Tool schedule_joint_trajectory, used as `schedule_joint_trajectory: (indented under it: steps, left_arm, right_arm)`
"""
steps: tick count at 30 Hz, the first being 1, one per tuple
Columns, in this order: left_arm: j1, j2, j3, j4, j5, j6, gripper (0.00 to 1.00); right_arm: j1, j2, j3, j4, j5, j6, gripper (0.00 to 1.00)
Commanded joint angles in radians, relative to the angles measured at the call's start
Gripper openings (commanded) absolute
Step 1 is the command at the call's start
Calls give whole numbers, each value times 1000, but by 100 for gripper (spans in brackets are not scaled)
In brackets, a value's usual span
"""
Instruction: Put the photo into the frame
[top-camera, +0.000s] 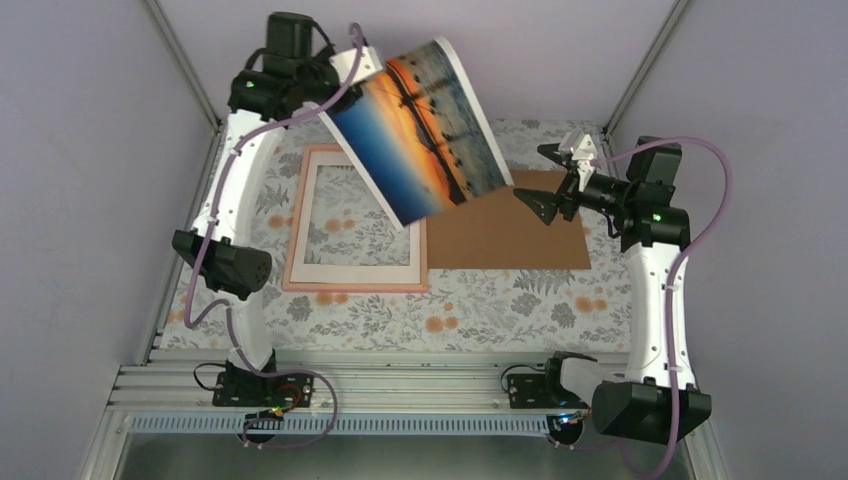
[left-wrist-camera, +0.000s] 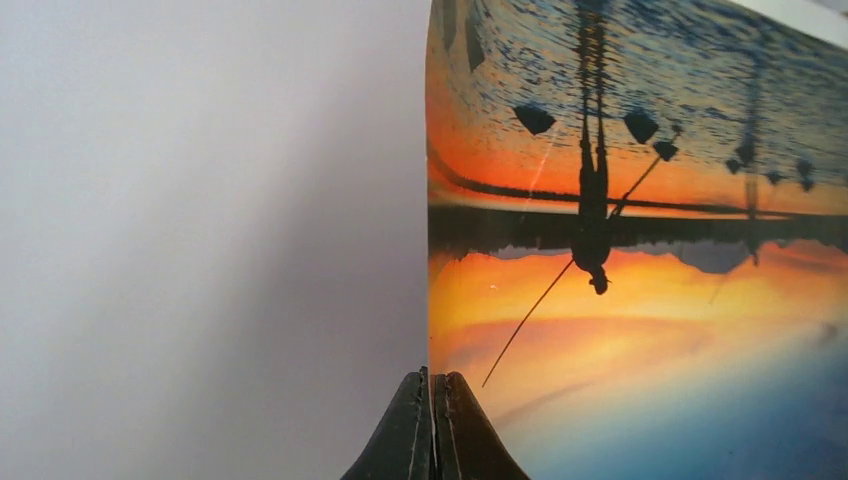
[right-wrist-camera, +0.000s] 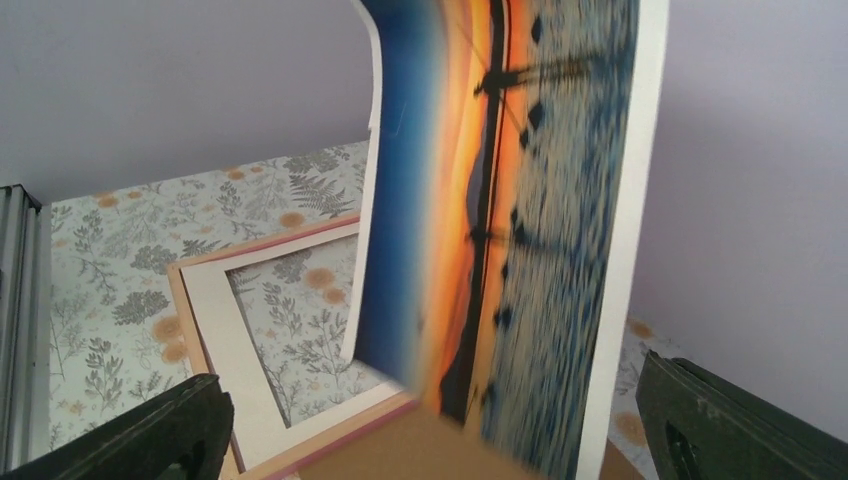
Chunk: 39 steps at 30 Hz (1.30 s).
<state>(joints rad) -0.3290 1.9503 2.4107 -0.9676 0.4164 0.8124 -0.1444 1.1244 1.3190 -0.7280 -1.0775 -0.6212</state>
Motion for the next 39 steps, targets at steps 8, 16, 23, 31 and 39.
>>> schedule_joint_trajectory:
  steps: [8,16,23,31,39]
  left_arm:
    - [216,54,90,325,-154,232,2]
    - [219,-3,-120,266,-44,344,2]
    - [203,-238,-816,446,-65,524,2]
    - [180,-371,-1201,503,-65,587,2]
    - [154,-436,-1421,567,-35,521,2]
  right_arm:
    - [6,-25,-58,82,-15,74,100]
    - [6,-12,-63,82,-20,77,100]
    - [6,-16,-72,64,-18,64,100]
    - [8,2,-79,77,-33,87,100]
    - [6,3,-110,91,-30,99,100]
